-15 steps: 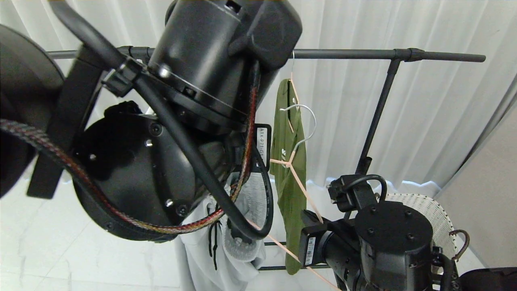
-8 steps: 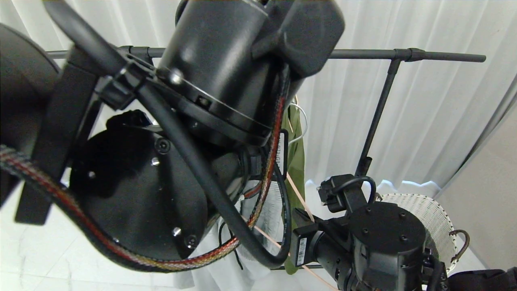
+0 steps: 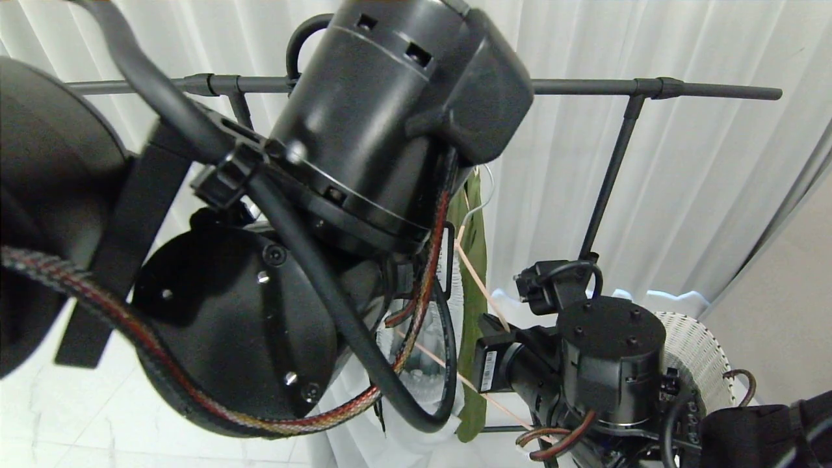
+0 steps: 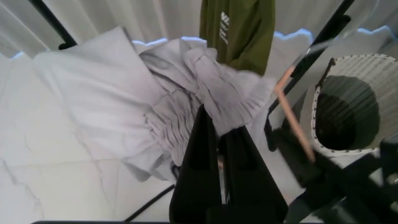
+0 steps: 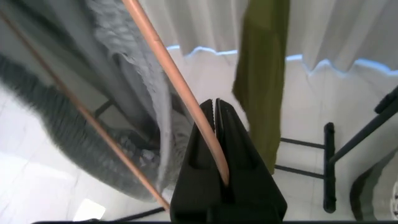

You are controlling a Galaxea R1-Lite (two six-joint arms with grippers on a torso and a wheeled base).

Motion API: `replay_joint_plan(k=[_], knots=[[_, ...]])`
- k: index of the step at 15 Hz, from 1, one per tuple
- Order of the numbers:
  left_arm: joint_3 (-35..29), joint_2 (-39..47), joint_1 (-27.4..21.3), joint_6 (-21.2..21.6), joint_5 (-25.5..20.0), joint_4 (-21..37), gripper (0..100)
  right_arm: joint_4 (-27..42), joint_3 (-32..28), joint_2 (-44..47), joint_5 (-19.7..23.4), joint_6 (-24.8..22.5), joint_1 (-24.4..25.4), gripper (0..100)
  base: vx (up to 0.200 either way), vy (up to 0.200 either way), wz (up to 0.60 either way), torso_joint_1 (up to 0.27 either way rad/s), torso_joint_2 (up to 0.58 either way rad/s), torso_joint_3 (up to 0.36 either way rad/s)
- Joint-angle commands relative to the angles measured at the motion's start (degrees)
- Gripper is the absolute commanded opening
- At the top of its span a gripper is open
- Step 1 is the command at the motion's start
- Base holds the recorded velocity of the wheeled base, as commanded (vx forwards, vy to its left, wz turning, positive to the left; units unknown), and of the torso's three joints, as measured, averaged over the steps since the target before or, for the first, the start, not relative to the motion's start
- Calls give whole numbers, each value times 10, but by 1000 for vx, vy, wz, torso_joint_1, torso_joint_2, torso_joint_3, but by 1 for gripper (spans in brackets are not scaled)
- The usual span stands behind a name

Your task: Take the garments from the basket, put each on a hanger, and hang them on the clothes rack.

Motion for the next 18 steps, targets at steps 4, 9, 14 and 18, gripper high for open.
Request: replay_joint_plan(k=[4, 9, 14, 18], knots=[[30, -5, -2, -2, 1, -1, 0, -12, -22, -1, -1, -12, -24, 0, 0, 0, 0, 0, 0, 0], [58, -15, -2, -2, 3, 0, 0, -51, -18, -3, -1, -55, -25, 0, 0, 0, 0, 0, 0, 0], [108, -54, -3, 24, 4, 0, 0, -71, -18, -4, -1, -94, -43, 0, 0, 0, 0, 0, 0, 0], [130, -63, -19, 32, 4, 0, 0, -85, -19, -3, -1, -117, -43, 0, 0, 0, 0, 0, 0, 0]])
